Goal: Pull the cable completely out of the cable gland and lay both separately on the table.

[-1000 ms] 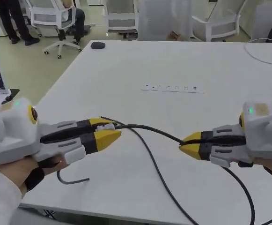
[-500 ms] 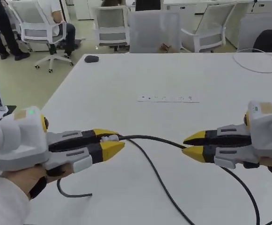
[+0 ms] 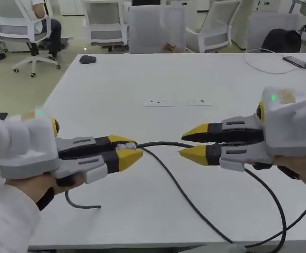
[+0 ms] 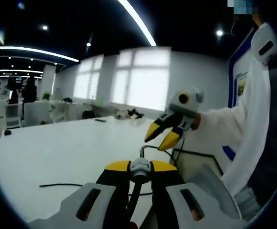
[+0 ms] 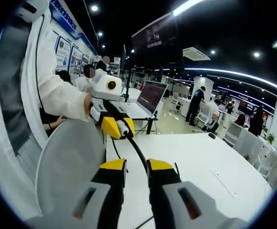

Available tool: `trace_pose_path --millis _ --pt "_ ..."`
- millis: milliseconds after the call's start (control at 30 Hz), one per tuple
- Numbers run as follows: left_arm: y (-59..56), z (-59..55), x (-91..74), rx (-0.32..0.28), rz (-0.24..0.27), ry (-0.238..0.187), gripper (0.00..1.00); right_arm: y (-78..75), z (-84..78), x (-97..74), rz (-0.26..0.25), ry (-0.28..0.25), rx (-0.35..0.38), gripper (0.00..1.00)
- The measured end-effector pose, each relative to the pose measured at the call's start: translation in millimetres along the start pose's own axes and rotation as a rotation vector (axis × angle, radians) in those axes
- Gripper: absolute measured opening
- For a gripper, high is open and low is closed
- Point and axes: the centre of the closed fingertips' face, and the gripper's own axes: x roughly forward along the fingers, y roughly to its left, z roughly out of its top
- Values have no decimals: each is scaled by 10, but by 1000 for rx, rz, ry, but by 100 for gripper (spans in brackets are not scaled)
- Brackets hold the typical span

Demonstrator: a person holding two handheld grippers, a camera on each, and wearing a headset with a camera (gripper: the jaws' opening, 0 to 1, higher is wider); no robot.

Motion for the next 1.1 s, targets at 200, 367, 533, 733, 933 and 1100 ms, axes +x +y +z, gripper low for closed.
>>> trace_pose_path --millis 200,367,533,733,933,1100 --pt "-60 -3 -34 -5 -13 -2 17 88 46 228 39 32 -56 15" --pt "-89 -23 -60 9 -9 7 17 178 117 345 84 19 -104 7" --pt "-24 2 -151 -6 13 -2 17 175 146 411 107 7 -138 5" --pt "95 31 -208 -1 12 5 17 136 172 516 107 -21 -129 4" --pt "185 58 -286 16 -12 21 17 81 183 570 84 -27 -114 4" --pt "305 31 -350 28 -6 18 17 -14 95 541 62 -1 -112 3"
